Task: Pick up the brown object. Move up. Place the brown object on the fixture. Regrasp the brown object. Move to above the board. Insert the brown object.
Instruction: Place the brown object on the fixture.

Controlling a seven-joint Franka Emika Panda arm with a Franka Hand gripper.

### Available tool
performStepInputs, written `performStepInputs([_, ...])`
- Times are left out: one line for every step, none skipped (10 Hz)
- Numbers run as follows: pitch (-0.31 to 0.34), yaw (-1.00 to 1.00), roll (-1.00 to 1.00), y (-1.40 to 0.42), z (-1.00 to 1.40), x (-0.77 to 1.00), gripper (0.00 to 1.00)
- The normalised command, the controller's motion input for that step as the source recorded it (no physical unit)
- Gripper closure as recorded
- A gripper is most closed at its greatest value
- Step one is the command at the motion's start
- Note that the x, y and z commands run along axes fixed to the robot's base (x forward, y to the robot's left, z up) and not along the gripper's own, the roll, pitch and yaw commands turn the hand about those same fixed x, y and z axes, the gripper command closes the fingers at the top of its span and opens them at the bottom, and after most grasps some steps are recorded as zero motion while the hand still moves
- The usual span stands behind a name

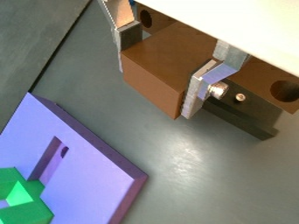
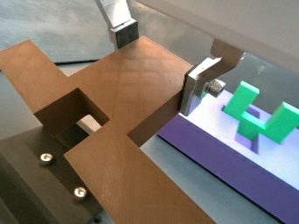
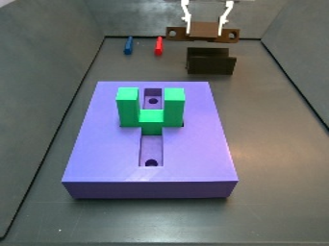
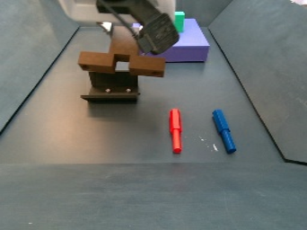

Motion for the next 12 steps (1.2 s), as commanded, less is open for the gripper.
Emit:
performStepInputs([0.103,0.0,-0.2,0.07,-0.25,0.97,1.0])
performStepInputs([0.026,0.0,-0.28,0.05,-0.27,0.95,1.0])
performStepInputs([0.0,0.0,-0.42,0.07,-0.26,0.82,1.0])
performStepInputs([-0.014,0.0,-0.38,0.0,-0.17,0.86,1.0])
performStepInputs([0.0,0.0,-0.27,0.0,-0.17,0.83,1.0])
performStepInputs([0.0,0.18,-0.1,0.1,-0.36,0.44,1.0])
performStepInputs([0.0,0.14,-0.15,0.16,-0.35,0.17,1.0])
performStepInputs([0.0,0.17,-0.13,0.23,-0.34,0.07,1.0])
performStepInputs([-0.043,0.22,-0.2,0.29,-0.37,0.0,1.0])
performStepInputs([-0.029,0.19,-0.31,0.26,-0.32,0.0,1.0])
performStepInputs([-0.069,0.13,-0.41,0.26,-0.24,-0.12,1.0])
performStepInputs([-0.146,0.07,-0.48,0.25,-0.15,-0.28,1.0])
